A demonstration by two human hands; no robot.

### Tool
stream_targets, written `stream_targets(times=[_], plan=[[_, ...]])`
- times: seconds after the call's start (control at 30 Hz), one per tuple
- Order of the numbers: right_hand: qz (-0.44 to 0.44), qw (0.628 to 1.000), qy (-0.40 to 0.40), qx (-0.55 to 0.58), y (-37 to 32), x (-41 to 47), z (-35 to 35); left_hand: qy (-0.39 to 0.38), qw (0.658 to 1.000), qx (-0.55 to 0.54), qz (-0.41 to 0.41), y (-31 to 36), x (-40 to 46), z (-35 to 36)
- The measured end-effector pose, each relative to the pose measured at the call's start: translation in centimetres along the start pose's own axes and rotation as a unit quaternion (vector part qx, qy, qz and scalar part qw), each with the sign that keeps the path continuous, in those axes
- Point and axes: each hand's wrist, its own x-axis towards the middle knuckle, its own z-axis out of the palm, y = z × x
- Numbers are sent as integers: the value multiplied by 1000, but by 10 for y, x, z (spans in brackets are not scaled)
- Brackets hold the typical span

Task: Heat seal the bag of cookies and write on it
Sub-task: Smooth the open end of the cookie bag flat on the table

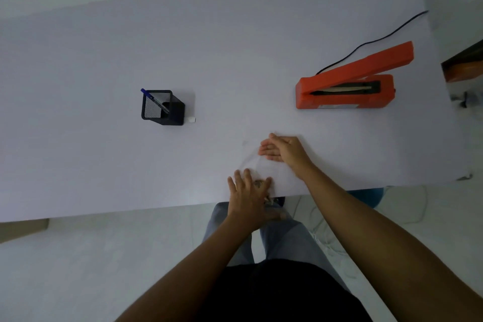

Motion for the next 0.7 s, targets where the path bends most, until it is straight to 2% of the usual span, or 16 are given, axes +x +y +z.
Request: stream_targets(times=[0.3, 0.4, 0.57, 0.7], plan=[[-90, 992, 78, 33, -39, 34, -14, 4, 1000, 5, 9, -3, -3, -4], [-83, 995, 36, 51, -37, 18, -11, -2, 1000, 4, 10, -4, -3, -5], [-30, 995, -93, -34, 7, -20, 19, -17, 1000, 4, 12, -4, 0, -4], [21, 994, -109, -24, 26, -18, 32, -42, 999, 5, 5, -4, 1, -7]])
